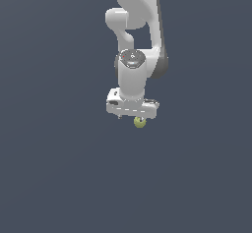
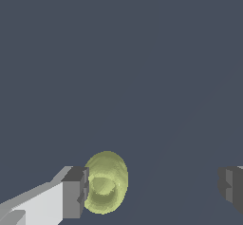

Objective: Pick up the object and move it to a goal position.

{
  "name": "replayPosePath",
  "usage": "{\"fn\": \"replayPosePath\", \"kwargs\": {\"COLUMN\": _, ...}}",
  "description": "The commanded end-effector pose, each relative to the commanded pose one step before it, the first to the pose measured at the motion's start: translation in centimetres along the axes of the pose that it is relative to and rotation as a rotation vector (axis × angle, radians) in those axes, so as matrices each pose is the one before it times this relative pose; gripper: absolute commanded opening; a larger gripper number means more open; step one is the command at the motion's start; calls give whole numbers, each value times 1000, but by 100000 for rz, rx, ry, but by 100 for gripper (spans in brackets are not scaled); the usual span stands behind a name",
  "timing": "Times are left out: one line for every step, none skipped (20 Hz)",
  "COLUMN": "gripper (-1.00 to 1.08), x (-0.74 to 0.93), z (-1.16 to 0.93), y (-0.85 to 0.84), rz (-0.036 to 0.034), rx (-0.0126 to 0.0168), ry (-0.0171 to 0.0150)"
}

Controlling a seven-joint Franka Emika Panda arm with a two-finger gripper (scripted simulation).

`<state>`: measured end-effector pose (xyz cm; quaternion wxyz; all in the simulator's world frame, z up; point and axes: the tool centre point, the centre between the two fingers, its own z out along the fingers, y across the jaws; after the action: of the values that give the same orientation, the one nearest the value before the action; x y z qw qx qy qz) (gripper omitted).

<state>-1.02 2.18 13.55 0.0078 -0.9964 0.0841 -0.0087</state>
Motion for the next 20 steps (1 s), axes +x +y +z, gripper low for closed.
{"fn": "replayPosePath", "kwargs": {"gripper": 100, "x": -1055, "z": 923, "y": -1030, "rz": 2979, "rx": -359, "ry": -385}}
{"fn": "replayPosePath", "kwargs": {"gripper": 100, "x": -458, "z": 374, "y": -393, "rz": 1264, "rx": -156, "ry": -142}}
{"fn": "replayPosePath", "kwargs": {"gripper": 100, "x": -440, "z": 348, "y": -357, "rz": 1187, "rx": -149, "ry": -129}}
{"fn": "replayPosePath", "kwargs": {"gripper": 100, "x": -420, "z": 322, "y": -323, "rz": 1109, "rx": -142, "ry": -117}}
{"fn": "replayPosePath", "kwargs": {"gripper": 100, "x": -399, "z": 297, "y": -291, "rz": 1031, "rx": -134, "ry": -106}}
{"fn": "replayPosePath", "kwargs": {"gripper": 100, "x": -375, "z": 273, "y": -261, "rz": 954, "rx": -125, "ry": -95}}
{"fn": "replayPosePath", "kwargs": {"gripper": 100, "x": -350, "z": 249, "y": -232, "rz": 878, "rx": -116, "ry": -86}}
{"fn": "replayPosePath", "kwargs": {"gripper": 100, "x": -323, "z": 226, "y": -206, "rz": 800, "rx": -107, "ry": -76}}
{"fn": "replayPosePath", "kwargs": {"gripper": 100, "x": -296, "z": 203, "y": -183, "rz": 721, "rx": -97, "ry": -67}}
{"fn": "replayPosePath", "kwargs": {"gripper": 100, "x": -267, "z": 181, "y": -158, "rz": 648, "rx": -88, "ry": -59}}
{"fn": "replayPosePath", "kwargs": {"gripper": 100, "x": -238, "z": 158, "y": -138, "rz": 568, "rx": -78, "ry": -51}}
{"fn": "replayPosePath", "kwargs": {"gripper": 100, "x": -207, "z": 137, "y": -115, "rz": 496, "rx": -68, "ry": -44}}
{"fn": "replayPosePath", "kwargs": {"gripper": 100, "x": -177, "z": 115, "y": -96, "rz": 417, "rx": -58, "ry": -36}}
{"fn": "replayPosePath", "kwargs": {"gripper": 100, "x": -144, "z": 94, "y": -76, "rz": 344, "rx": -48, "ry": -29}}
{"fn": "replayPosePath", "kwargs": {"gripper": 100, "x": -115, "z": 72, "y": -62, "rz": 260, "rx": -36, "ry": -22}}
{"fn": "replayPosePath", "kwargs": {"gripper": 100, "x": -82, "z": 52, "y": -43, "rz": 187, "rx": -26, "ry": -16}}
{"fn": "replayPosePath", "kwargs": {"gripper": 100, "x": -48, "z": 31, "y": -23, "rz": 118, "rx": -16, "ry": -10}}
{"fn": "replayPosePath", "kwargs": {"gripper": 100, "x": -14, "z": 11, "y": -3, "rz": 48, "rx": -7, "ry": -4}}
{"fn": "replayPosePath", "kwargs": {"gripper": 100, "x": 65, "z": -44, "y": 14, "rz": -333, "rx": 23, "ry": -31}}
{"fn": "replayPosePath", "kwargs": {"gripper": 100, "x": -2, "z": 34, "y": -1, "rz": 0, "rx": 0, "ry": 0}}
